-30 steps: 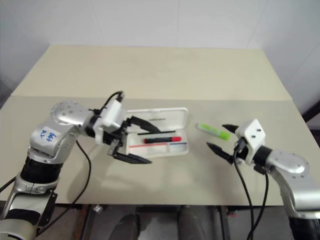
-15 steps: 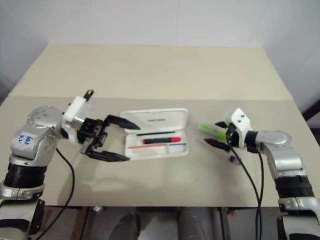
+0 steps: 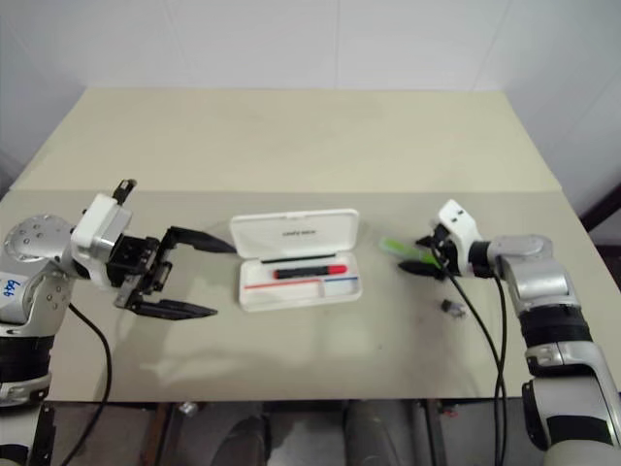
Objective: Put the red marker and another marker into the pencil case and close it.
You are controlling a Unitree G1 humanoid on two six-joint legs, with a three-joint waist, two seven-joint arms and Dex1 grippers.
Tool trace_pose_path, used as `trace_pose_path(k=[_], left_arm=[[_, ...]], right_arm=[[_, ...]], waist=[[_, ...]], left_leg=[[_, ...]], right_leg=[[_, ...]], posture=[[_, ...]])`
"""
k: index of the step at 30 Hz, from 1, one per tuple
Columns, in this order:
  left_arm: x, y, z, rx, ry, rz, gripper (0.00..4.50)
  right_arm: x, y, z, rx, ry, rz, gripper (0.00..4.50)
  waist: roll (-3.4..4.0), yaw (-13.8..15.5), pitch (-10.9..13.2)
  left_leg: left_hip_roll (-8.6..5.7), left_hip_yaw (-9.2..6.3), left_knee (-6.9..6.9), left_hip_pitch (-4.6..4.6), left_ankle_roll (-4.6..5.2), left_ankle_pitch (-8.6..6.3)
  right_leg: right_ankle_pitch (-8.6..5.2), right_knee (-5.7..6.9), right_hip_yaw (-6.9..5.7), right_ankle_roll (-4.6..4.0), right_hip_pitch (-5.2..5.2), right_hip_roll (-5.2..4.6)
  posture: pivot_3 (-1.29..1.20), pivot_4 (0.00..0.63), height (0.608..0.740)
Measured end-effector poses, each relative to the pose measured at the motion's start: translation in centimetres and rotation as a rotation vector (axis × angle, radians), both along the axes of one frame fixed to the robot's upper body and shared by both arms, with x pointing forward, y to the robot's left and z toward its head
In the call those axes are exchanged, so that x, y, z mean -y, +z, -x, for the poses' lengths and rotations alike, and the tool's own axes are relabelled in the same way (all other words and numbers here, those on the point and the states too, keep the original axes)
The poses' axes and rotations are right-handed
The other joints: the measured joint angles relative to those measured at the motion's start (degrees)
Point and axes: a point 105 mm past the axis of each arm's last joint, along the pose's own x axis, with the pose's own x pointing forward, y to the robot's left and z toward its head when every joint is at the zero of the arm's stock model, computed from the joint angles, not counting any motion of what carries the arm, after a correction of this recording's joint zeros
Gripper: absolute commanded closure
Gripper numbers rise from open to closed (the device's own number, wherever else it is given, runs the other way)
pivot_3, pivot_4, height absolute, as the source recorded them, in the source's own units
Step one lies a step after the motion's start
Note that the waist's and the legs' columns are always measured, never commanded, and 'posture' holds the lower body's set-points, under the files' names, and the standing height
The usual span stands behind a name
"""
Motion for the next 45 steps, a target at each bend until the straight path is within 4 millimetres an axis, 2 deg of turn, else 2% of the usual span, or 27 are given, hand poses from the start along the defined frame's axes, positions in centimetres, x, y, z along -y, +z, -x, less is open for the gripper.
trace_pose_path(k=[5, 12, 14, 17, 23, 26, 29, 32, 34, 37, 39, 45], left_arm=[[-0.8, 0.3, -0.5, 0.01, 0.049, 0.017, 0.0], [-0.8, 0.3, -0.8, 0.014, 0.072, 0.034, 0.0], [-0.8, 0.3, -1.0, 0.008, 0.077, 0.06, 0.0], [-1.0, 0.3, -1.3, 0.009, 0.089, 0.075, 0.0], [-1.7, 0.7, -1.7, 0.026, 0.114, 0.116, 0.0], [-2.3, 0.4, -1.9, 0.02, 0.125, 0.129, 0.0], [-2.9, -0.1, -2.1, 0.012, 0.144, 0.121, 0.0], [-2.9, -0.1, -2.1, 0.018, 0.145, 0.119, 0.0], [-2.9, -0.1, -2.1, 0.02, 0.148, 0.12, 0.0], [-3.0, -0.2, -2.2, 0.022, 0.154, 0.121, 0.0], [-3.0, -0.4, -2.1, 0.016, 0.156, 0.121, 0.0], [-3.8, -1.0, -1.6, -0.005, 0.178, 0.136, 0.0]], right_arm=[[0.0, 0.1, -0.1, 0.003, -0.009, -0.009, 3.35], [-0.5, 0.2, -0.5, 0.079, -0.015, -0.008, 3.4], [-0.6, 1.1, -0.8, 0.137, -0.027, -0.002, 3.4], [-0.5, 3.4, -1.3, 0.238, -0.058, -0.007, 3.4], [-2.0, 11.8, -2.0, 0.491, -0.078, -0.059, 3.4], [-4.4, 15.2, -0.9, 0.587, -0.009, -0.058, 3.4], [-8.1, 17.1, 1.4, 0.616, 0.129, -0.071, 3.4], [-12.1, 17.0, 3.9, 0.538, 0.298, -0.092, 3.4], [-14.3, 15.9, 5.7, 0.468, 0.404, -0.078, 3.4], [-16.9, 13.2, 8.1, 0.34, 0.55, -0.009, 3.4], [-17.9, 11.7, 9.0, 0.276, 0.602, 0.026, 3.4], [-18.8, 8.1, 9.4, 0.145, 0.629, 0.122, 3.4]], waist=[[0.0, 0.01, 0.0], [0.0, -0.73, 0.0], [0.05, -1.01, 0.03], [0.06, -1.29, 0.04], [0.11, -1.26, 0.07], [0.12, -1.19, 0.07], [0.13, -1.21, 0.08], [0.13, -1.12, 0.08], [0.12, -1.05, 0.08], [0.12, -0.81, 0.08], [0.12, -0.77, 0.07], [0.11, -0.84, 0.07]], left_leg=[[0.0, 0.0, -0.06, -0.02, 0.01, -0.01], [0.0, 0.0, -0.02, -0.03, 0.0, 0.0], [0.0, 0.0, -0.02, -0.02, -0.01, 0.01], [0.0, 0.0, -0.04, -0.03, -0.01, 0.01], [0.01, -0.01, -0.13, -0.07, -0.01, 0.0], [0.01, -0.02, -0.2, -0.11, 0.0, 0.0], [0.03, -0.02, -0.3, -0.14, 0.0, 0.0], [0.03, -0.04, -0.32, -0.16, 0.0, -0.01], [0.04, -0.05, -0.31, -0.16, 0.01, -0.01], [0.04, -0.06, -0.28, -0.17, 0.01, -0.01], [0.03, -0.06, -0.23, -0.18, 0.01, -0.01], [0.05, -0.06, -0.22, -0.17, 0.02, -0.01]], right_leg=[[-0.01, 0.01, -0.02, -0.01, -0.02, -0.01], [0.01, 0.04, 0.0, 0.02, -0.02, -0.01], [0.01, 0.05, 0.0, 0.02, -0.02, -0.01], [0.0, 0.11, 0.01, 0.01, -0.06, 0.0], [-0.01, 0.12, -0.01, -0.01, -0.14, -0.01], [-0.05, 0.12, -0.02, -0.03, -0.21, 0.0], [-0.1, 0.16, -0.04, -0.05, -0.29, 0.0], [-0.14, 0.21, -0.06, -0.08, -0.33, -0.01], [-0.15, 0.22, -0.08, -0.09, -0.33, -0.01], [-0.15, 0.23, -0.1, -0.1, -0.33, -0.01], [-0.15, 0.23, -0.1, -0.11, -0.33, -0.01], [-0.18, 0.27, -0.13, -0.16, -0.36, 0.0]], posture=[[0.0, 0.15, 0.74], [0.0, 0.15, 0.74], [0.0, 0.15, 0.74], [0.0, 0.15, 0.74], [0.0, 0.15, 0.74], [0.0, 0.15, 0.74], [0.0, 0.15, 0.74], [0.0, 0.15, 0.74], [0.0, 0.15, 0.74], [0.0, 0.15, 0.74], [0.0, 0.15, 0.74], [0.0, 0.15, 0.74]])
